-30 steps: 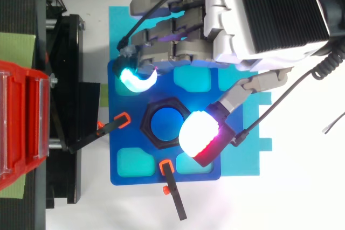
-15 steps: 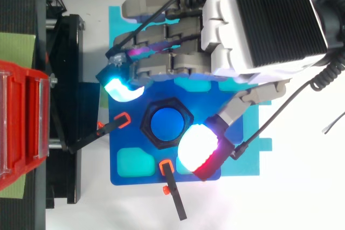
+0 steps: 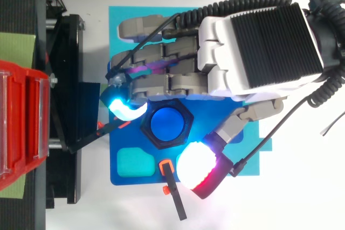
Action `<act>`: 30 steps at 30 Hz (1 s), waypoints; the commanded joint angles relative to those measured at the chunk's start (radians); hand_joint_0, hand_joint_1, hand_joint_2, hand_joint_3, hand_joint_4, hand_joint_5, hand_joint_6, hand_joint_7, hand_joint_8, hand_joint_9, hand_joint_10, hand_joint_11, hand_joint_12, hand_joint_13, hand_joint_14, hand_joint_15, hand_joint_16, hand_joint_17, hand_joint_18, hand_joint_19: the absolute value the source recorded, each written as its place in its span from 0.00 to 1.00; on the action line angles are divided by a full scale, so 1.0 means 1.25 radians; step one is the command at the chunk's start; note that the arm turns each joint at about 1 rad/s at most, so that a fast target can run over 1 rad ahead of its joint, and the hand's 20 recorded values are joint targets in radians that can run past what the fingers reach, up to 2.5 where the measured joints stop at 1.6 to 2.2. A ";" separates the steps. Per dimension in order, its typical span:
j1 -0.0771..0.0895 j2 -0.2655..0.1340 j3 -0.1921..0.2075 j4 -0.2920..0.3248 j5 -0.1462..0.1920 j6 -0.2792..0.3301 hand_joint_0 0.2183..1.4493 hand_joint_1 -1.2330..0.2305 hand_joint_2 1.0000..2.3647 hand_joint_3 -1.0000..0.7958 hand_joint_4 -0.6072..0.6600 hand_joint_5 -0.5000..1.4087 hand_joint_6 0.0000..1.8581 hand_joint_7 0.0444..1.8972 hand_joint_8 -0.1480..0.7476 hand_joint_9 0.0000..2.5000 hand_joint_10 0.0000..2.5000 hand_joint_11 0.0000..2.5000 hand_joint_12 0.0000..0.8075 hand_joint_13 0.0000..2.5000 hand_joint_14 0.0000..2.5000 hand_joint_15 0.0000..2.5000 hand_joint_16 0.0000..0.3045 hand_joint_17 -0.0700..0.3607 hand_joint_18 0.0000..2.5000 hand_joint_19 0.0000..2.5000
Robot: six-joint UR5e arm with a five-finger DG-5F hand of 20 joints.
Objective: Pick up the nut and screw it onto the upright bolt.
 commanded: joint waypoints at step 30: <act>-0.030 0.000 0.000 -0.009 -0.006 0.001 0.26 0.66 0.00 0.28 0.60 0.28 0.33 0.64 0.47 0.46 0.00 0.00 0.25 0.32 0.00 0.00 0.05 0.23 0.18 0.00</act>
